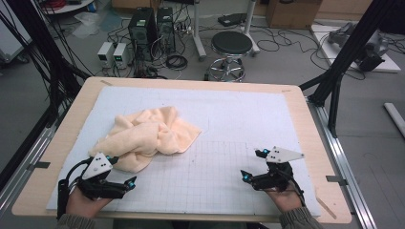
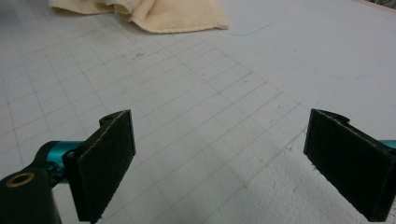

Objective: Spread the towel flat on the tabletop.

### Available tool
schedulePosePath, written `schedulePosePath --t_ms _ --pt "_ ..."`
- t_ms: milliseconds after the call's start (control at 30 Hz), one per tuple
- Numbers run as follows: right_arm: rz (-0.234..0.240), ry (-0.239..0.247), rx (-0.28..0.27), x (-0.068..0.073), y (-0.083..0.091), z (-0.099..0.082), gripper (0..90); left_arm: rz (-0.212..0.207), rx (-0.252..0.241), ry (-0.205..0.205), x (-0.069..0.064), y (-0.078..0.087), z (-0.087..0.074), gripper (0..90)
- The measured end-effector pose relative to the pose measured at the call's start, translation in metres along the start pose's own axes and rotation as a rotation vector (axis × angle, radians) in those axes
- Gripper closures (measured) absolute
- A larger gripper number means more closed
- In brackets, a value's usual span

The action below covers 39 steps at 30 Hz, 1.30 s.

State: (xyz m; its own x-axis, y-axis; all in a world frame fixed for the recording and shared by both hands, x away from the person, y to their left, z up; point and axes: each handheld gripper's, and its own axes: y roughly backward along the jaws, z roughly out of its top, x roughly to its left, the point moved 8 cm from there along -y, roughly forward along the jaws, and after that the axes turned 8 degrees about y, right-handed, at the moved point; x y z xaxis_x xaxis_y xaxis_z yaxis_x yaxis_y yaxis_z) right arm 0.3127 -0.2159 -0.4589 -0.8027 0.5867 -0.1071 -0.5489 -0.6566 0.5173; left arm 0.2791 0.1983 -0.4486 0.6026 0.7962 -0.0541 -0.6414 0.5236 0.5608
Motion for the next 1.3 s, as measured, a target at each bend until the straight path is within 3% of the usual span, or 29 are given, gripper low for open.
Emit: schedulePosePath --t_ms 867,1300 --pt "0.027 0.012 -0.018 0.006 -0.002 0.008 8.1 0.005 -0.02 0.012 0.0 0.005 -0.001 10.1" --pt "0.059 0.016 0.003 0.009 -0.01 0.013 8.1 0.011 -0.022 0.018 0.002 0.006 -0.001 10.1"
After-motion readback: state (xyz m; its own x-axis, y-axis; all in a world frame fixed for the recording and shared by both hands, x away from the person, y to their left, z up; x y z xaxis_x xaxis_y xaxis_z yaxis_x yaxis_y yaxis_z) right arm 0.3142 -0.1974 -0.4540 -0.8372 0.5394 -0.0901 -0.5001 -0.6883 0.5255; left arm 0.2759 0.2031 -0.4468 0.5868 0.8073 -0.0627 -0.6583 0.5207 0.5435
